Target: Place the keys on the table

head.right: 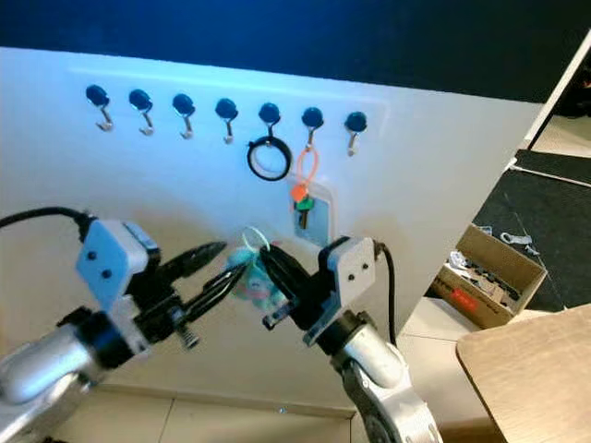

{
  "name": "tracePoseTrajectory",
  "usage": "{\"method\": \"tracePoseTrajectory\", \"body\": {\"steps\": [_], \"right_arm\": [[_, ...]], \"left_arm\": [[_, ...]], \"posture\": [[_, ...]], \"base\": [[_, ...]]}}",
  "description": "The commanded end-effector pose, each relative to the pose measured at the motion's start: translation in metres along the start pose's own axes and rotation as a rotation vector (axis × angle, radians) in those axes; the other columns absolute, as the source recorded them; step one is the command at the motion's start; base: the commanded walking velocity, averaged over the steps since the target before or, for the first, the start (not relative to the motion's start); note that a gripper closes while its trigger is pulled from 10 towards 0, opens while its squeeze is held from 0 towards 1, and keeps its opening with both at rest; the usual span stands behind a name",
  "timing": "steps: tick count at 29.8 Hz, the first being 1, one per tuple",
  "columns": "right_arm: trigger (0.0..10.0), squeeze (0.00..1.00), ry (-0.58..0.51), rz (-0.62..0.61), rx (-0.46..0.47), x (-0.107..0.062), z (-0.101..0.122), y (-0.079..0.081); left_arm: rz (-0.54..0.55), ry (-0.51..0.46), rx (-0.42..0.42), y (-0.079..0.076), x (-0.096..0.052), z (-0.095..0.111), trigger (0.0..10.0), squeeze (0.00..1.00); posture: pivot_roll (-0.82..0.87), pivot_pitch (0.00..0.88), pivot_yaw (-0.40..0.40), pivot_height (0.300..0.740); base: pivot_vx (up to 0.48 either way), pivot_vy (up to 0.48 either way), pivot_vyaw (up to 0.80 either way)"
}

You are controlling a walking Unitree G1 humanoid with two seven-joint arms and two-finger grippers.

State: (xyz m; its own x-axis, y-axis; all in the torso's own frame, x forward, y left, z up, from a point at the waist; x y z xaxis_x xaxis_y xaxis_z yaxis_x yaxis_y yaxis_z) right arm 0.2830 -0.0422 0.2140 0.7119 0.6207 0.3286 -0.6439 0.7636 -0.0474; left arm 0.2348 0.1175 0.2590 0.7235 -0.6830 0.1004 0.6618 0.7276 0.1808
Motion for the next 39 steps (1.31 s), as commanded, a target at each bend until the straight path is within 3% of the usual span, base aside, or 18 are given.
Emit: {"method": "tracePoseTrajectory", "body": {"steps": [1, 3, 6, 7, 8, 10, 14, 18, 19, 21, 22, 24, 25, 26, 28, 29, 33, 39], "right_arm": [[10.0, 0.00, 0.008, -0.012, -0.005, -0.002, -0.002, -0.002], [10.0, 0.00, 0.005, -0.042, 0.002, -0.013, 0.002, -0.008], [10.0, 0.00, 0.017, -0.131, -0.084, -0.030, 0.007, -0.022], [10.0, 0.00, 0.017, -0.131, -0.084, -0.030, 0.007, -0.022], [10.0, 0.00, 0.028, -0.230, -0.132, -0.043, 0.007, -0.035], [10.0, 0.00, 0.035, -0.280, -0.162, -0.049, 0.007, -0.041], [10.0, 0.00, 0.075, -0.513, -0.256, -0.082, 0.008, -0.074], [10.0, 0.00, 0.119, -0.716, -0.379, -0.114, 0.013, -0.106], [10.0, 0.00, 0.119, -0.716, -0.379, -0.114, 0.013, -0.106], [10.0, 0.00, 0.173, -0.860, -0.432, -0.141, 0.014, -0.127], [10.0, 0.00, 0.173, -0.860, -0.432, -0.141, 0.014, -0.127], [10.0, 0.00, 0.212, -0.966, -0.450, -0.162, 0.012, -0.142], [10.0, 0.00, 0.212, -0.966, -0.450, -0.162, 0.012, -0.142], [10.0, 0.00, 0.246, -1.051, -0.523, -0.180, 0.018, -0.155], [10.0, 0.00, 0.258, -1.082, -0.559, -0.187, 0.021, -0.159], [10.0, 0.00, 0.267, -1.149, -0.610, -0.199, 0.030, -0.169], [10.0, 0.00, 0.281, -1.227, -0.690, -0.213, 0.042, -0.180], [10.0, 0.00, 0.330, -1.303, -0.740, -0.229, 0.045, -0.186]], "left_arm": [[-0.027, 0.021, -0.006, -0.002, -0.003, -0.002, 10.0, 0.00], [0.064, 0.013, -0.029, 0.021, -0.004, -0.004, 10.0, 0.00], [0.179, 0.019, -0.037, 0.048, -0.001, -0.012, 10.0, 0.00], [0.179, 0.019, -0.037, 0.048, -0.001, -0.012, 10.0, 0.00], [0.221, 0.023, -0.041, 0.058, 0.001, -0.016, 10.0, 0.00], [0.236, 0.028, -0.039, 0.062, 0.002, -0.018, 10.0, 0.00], [0.274, 0.033, -0.045, 0.072, 0.006, -0.024, 10.0, 0.00], [0.289, 0.050, -0.046, 0.076, 0.008, -0.031, 10.0, 0.00], [0.289, 0.050, -0.046, 0.076, 0.008, -0.031, 10.0, 0.00], [0.299, 0.055, -0.053, 0.076, 0.008, -0.035, 10.0, 0.00], [0.299, 0.055, -0.053, 0.076, 0.008, -0.035, 10.0, 0.00], [0.311, 0.056, -0.060, 0.077, 0.007, -0.037, 10.0, 0.00], [0.311, 0.056, -0.060, 0.077, 0.007, -0.037, 10.0, 0.00], [0.325, 0.056, -0.059, 0.078, 0.006, -0.039, 10.0, 0.00], [0.332, 0.056, -0.057, 0.079, 0.005, -0.040, 10.0, 0.00], [0.344, 0.055, -0.058, 0.080, 0.004, -0.041, 10.0, 0.00], [0.353, 0.054, -0.059, 0.080, 0.004, -0.043, 10.0, 0.00], [0.359, 0.050, -0.057, 0.081, 0.005, -0.043, 10.0, 0.00]], "posture": [[0.18, 0.179, -0.036, 0.740], [0.17, 0.181, -0.032, 0.740], [0.15, 0.182, -0.021, 0.740], [0.15, 0.182, -0.021, 0.740], [0.14, 0.182, -0.014, 0.740], [0.12, 0.181, -0.010, 0.740], [0.09, 0.180, 0.003, 0.740], [0.08, 0.181, 0.006, 0.740], [0.08, 0.181, 0.006, 0.740], [0.07, 0.181, 0.004, 0.740], [0.07, 0.181, 0.004, 0.740], [0.07, 0.182, 0.002, 0.740], [0.07, 0.182, 0.002, 0.740], [0.07, 0.183, -0.005, 0.740], [0.07, 0.183, -0.005, 0.740], [0.07, 0.182, -0.008, 0.740], [0.07, 0.181, -0.017, 0.740], [0.06, 0.180, -0.022, 0.740]], "base": [[0.000, 0.000, 0.00], [0.000, 0.000, 0.00], [0.000, 0.000, 0.00], [0.000, 0.000, 0.00], [0.000, 0.000, 0.00], [0.000, 0.000, 0.00], [0.000, 0.000, 0.00], [0.000, 0.000, 0.00], [0.000, 0.000, 0.00], [0.000, 0.000, 0.00], [0.000, 0.000, 0.00], [0.000, 0.000, 0.00], [0.000, 0.000, 0.00], [0.000, 0.000, 0.00], [0.000, 0.000, 0.00], [0.000, 0.000, 0.00], [0.000, 0.000, 0.00], [0.000, 0.000, 0.00]]}}
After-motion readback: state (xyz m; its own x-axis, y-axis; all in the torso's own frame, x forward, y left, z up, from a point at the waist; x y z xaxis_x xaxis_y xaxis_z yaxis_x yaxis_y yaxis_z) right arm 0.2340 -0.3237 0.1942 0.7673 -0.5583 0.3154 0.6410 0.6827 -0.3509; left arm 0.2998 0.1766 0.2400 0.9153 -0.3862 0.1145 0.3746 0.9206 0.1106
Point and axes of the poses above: a point about 5 cm out from each wrist's last joint towards the gripper, its own x axis pointing out of the wrist towards the gripper, its own z axis along the axis of the wrist's last joint, y = z × x, the point moved 5 cm from there along x, pointing out of the wrist towards the gripper, and after that the axes turned 4 degrees about -x, right-handed, at the moved point
